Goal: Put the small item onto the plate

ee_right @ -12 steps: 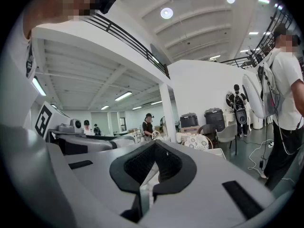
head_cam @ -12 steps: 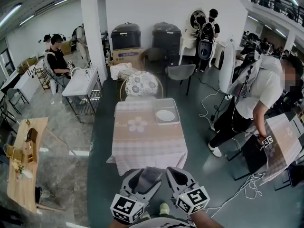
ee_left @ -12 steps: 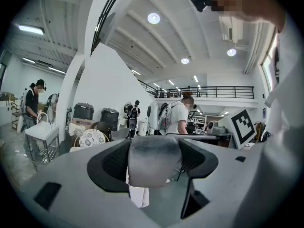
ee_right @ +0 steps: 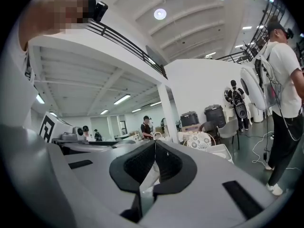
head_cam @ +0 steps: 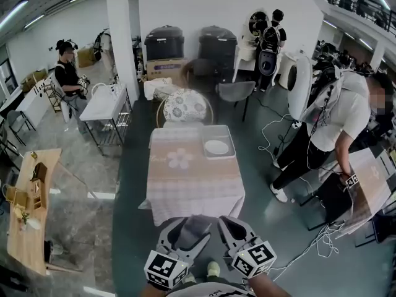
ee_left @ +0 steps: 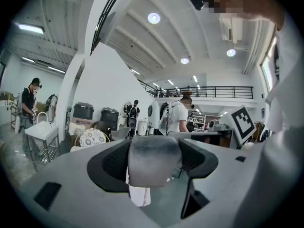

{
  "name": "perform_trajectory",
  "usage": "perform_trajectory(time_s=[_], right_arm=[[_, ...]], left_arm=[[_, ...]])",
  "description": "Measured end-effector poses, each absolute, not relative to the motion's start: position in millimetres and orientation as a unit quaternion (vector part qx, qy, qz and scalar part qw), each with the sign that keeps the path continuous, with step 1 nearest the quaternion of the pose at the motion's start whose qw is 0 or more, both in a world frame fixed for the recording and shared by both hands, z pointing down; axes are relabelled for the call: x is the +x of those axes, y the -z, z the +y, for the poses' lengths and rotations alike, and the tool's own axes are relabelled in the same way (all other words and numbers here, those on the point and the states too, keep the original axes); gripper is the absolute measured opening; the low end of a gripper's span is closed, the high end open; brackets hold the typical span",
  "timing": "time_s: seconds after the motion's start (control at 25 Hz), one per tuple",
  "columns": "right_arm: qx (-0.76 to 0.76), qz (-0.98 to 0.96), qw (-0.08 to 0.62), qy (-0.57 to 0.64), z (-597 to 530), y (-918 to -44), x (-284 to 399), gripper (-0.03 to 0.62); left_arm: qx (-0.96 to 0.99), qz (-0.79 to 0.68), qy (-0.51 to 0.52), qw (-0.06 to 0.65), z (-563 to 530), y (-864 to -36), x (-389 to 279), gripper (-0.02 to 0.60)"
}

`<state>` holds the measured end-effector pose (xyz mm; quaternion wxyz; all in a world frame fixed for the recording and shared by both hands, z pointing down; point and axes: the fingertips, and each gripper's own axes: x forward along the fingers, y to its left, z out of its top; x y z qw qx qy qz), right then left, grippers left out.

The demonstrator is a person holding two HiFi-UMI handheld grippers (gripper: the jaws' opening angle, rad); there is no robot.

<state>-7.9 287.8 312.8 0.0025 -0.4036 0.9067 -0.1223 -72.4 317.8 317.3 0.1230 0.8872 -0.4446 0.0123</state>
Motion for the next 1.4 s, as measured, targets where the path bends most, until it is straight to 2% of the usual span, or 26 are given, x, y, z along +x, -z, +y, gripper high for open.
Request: perform_trajectory(time_s=[0.6, 1.4], right_arm=[[-0.432, 0.894, 0.001, 0.118, 266.5, -320.9, -3.2, 0.015], [-0.395, 0.908, 0.02, 0.136, 81.7, -320.4, 50.4, 0.014]], left_arm=[[0.896, -0.426, -0.016, 0.121, 284.9, -324.2, -78.6, 0.316], [0.884, -0.45, -0.027, 0.128, 103.4, -323.8, -21.5, 0.316]])
